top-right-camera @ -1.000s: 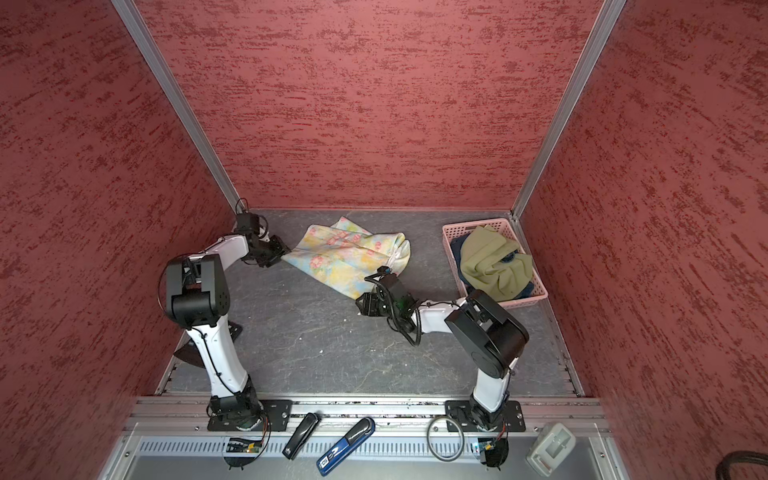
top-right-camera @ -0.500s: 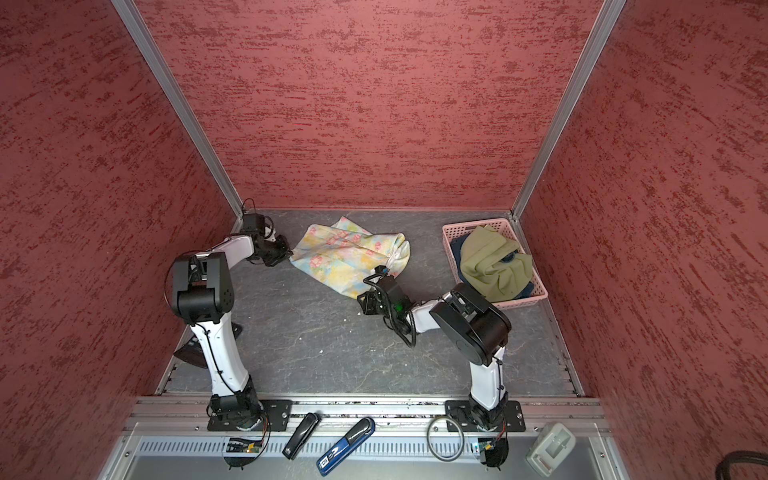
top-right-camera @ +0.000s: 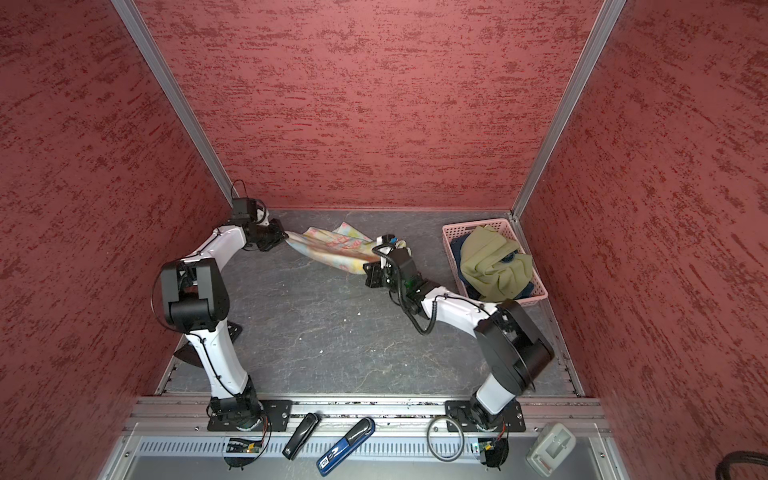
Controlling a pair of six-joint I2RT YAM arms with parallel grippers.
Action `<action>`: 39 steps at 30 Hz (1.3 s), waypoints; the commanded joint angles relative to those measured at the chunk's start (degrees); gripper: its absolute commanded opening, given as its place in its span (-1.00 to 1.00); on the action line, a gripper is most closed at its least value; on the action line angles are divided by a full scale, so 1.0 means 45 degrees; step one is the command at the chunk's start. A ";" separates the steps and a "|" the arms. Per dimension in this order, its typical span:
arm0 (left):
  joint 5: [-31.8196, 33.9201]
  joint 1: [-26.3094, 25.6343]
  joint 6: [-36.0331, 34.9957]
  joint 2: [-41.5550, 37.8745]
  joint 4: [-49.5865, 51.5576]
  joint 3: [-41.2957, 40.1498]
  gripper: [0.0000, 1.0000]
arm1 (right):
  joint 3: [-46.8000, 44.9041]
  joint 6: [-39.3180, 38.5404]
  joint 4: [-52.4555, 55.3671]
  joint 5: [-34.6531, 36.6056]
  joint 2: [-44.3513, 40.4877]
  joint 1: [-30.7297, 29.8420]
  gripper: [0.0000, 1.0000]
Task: Fold and stack skirts
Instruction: Flatten out the skirt at the center of the table.
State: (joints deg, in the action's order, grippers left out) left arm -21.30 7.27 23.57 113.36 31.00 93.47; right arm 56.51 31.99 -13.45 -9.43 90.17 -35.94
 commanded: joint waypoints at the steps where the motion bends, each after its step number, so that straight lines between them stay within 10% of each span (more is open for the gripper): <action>1: -0.0189 -0.0060 -0.0114 -0.1424 0.0783 0.1232 -1.00 | 0.1939 -0.0702 0.3111 -0.0511 -0.1243 0.0898 -1.00; 12: -0.0286 -0.0403 -0.0331 -0.3765 0.2237 0.3968 -1.00 | 0.7652 -0.1581 0.6647 -0.1598 -0.0673 0.2499 -1.00; 30: -0.1812 -0.0403 -0.0049 -0.1020 0.2997 0.9245 -1.00 | 0.7858 -0.2890 0.3198 -0.1887 -0.0057 0.3241 -1.00; 35: -0.2107 -0.0902 -0.0229 -0.2322 0.2436 0.7321 -1.00 | 0.6147 -0.3068 0.2332 -0.2413 -0.0954 0.3306 -1.00; 39: -0.2141 -0.1266 0.0473 -0.5252 -0.0221 0.1473 -1.00 | 0.2120 -0.3058 0.0355 -0.3463 -0.2781 0.3295 -1.00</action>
State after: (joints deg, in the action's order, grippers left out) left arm -29.54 2.55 23.75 95.79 37.12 111.33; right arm 74.15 19.25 -4.84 -20.75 81.54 -21.37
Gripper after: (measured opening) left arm 0.053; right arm 0.050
